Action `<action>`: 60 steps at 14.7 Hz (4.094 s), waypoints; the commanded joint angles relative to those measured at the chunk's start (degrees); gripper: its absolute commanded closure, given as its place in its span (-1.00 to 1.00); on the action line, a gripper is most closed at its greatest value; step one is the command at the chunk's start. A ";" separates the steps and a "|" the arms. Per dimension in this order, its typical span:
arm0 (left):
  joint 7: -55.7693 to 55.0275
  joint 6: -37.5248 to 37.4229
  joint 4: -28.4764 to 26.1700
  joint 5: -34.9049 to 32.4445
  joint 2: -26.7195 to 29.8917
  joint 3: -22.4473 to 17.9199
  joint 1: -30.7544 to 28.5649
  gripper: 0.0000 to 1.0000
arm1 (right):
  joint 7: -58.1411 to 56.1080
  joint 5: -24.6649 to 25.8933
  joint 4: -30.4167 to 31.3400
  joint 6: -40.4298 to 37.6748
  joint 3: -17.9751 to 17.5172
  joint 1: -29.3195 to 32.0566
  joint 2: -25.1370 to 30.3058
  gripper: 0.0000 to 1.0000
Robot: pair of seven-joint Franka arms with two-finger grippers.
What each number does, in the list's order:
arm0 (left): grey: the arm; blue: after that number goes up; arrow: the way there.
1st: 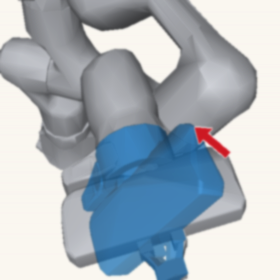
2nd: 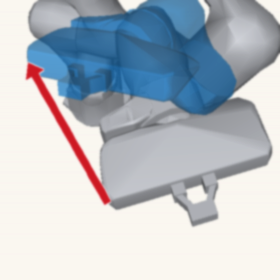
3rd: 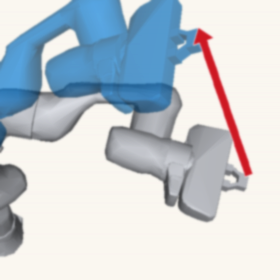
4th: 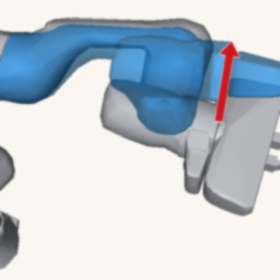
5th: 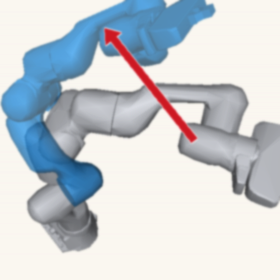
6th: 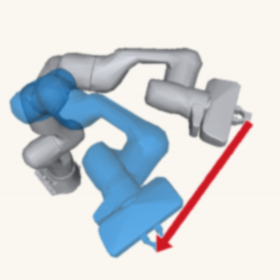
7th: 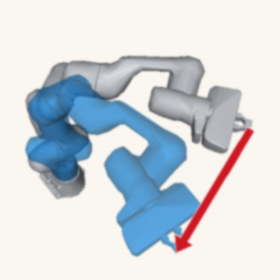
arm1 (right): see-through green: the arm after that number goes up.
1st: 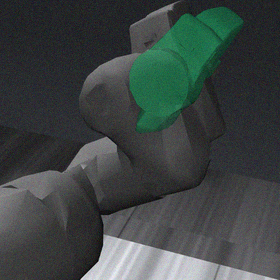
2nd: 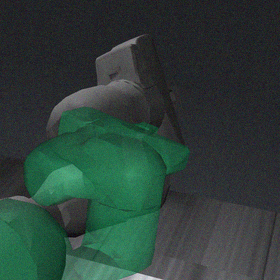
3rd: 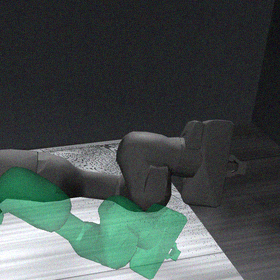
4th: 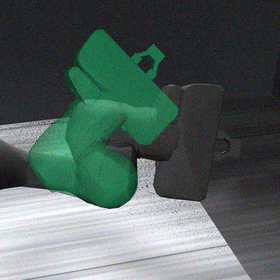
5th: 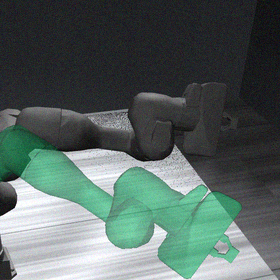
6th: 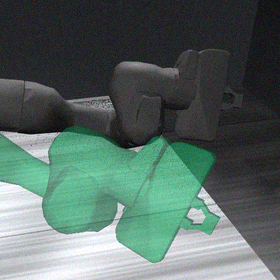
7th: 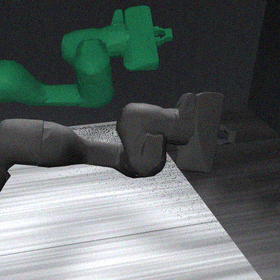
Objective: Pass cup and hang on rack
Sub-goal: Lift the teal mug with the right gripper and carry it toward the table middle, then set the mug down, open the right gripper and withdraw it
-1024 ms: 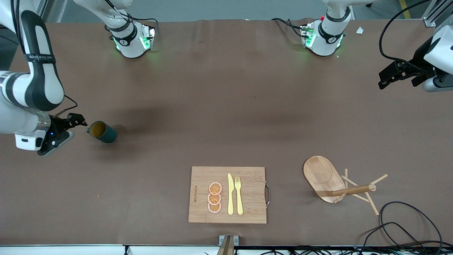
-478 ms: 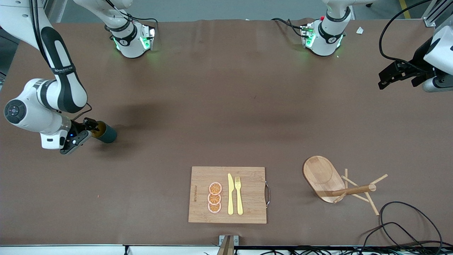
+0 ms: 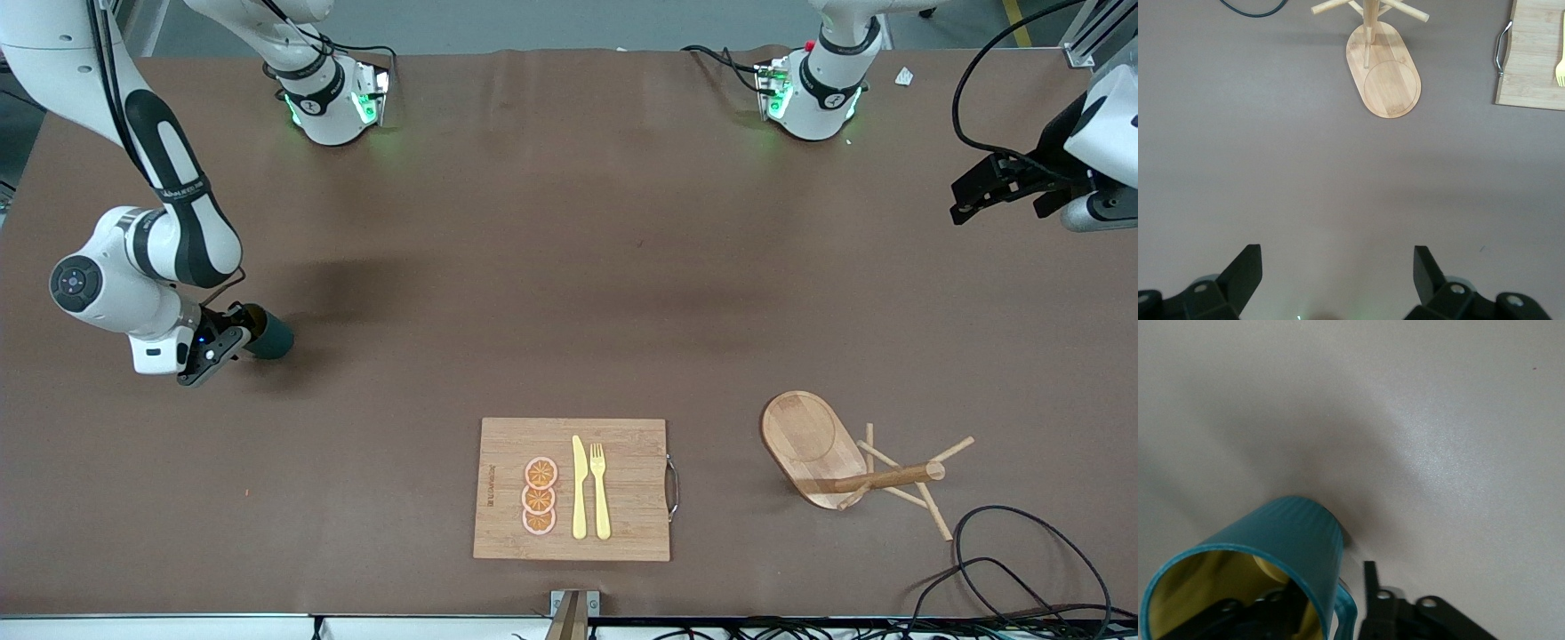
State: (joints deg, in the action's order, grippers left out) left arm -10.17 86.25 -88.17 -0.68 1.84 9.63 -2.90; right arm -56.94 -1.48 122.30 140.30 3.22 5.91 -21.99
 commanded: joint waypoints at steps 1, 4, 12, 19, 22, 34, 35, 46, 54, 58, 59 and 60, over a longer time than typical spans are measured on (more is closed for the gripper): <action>0.94 -1.17 1.60 -0.20 -0.69 0.13 -0.17 -1.00 | -0.63 -0.72 0.66 -0.72 -0.50 -0.19 1.07 0.99; 0.94 -1.17 1.60 -0.20 -0.69 0.13 -0.26 -1.00 | 10.06 -0.72 0.21 -7.74 -0.58 -3.87 4.13 0.99; 0.94 -1.17 1.60 -0.20 -0.61 0.13 -0.26 -1.00 | 47.30 -4.94 0.31 -14.26 -0.58 -25.83 10.47 0.99; 1.03 -1.17 1.60 -0.20 -0.69 0.04 -0.26 -1.00 | 82.67 -5.29 -6.89 -9.70 -0.50 -47.55 5.30 0.99; 1.03 -1.17 1.60 -0.11 -0.69 -0.05 -0.26 -1.00 | 91.37 -5.20 -10.23 -5.83 -0.41 -52.92 -0.14 0.99; 1.03 -1.17 1.51 -0.11 -1.13 -0.05 -0.26 -1.00 | 100.01 -4.59 -26.85 -6.00 -0.41 -56.10 -16.69 0.74; 1.03 -1.17 1.51 -0.02 -1.13 -0.05 -0.26 -1.00 | 100.01 -4.50 -26.85 -6.09 -0.41 -55.92 -16.69 -0.22; -0.20 -1.08 1.68 -0.20 -2.72 -0.05 0.35 -1.00 | 98.78 -4.67 -27.73 -16.01 -0.32 -55.31 -10.54 -1.00; -7.91 -0.82 2.03 -0.11 -4.30 1.70 3.07 -1.00 | 81.15 -4.50 -26.24 -32.17 1.08 -40.30 2.54 -1.00; -18.02 -0.65 1.95 -0.11 -5.08 1.89 8.51 -1.00 | 71.39 0.85 -26.15 -40.61 1.61 -31.25 8.96 -1.00; -20.83 -0.47 1.95 -0.11 -5.35 1.89 10.35 -1.00 | 68.31 0.86 -26.15 -42.37 1.61 -28.18 10.11 -1.00; -23.29 -0.38 2.03 -0.11 -5.70 1.89 12.11 -1.00 | 64.89 0.86 -26.24 -43.87 1.61 -25.45 11.16 -1.00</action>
State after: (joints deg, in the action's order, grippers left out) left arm -29.21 86.24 -87.60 -0.68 -2.55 11.70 6.50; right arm 13.08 -1.33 93.42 98.13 5.96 -24.22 -14.70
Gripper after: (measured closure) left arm 0.000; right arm 0.000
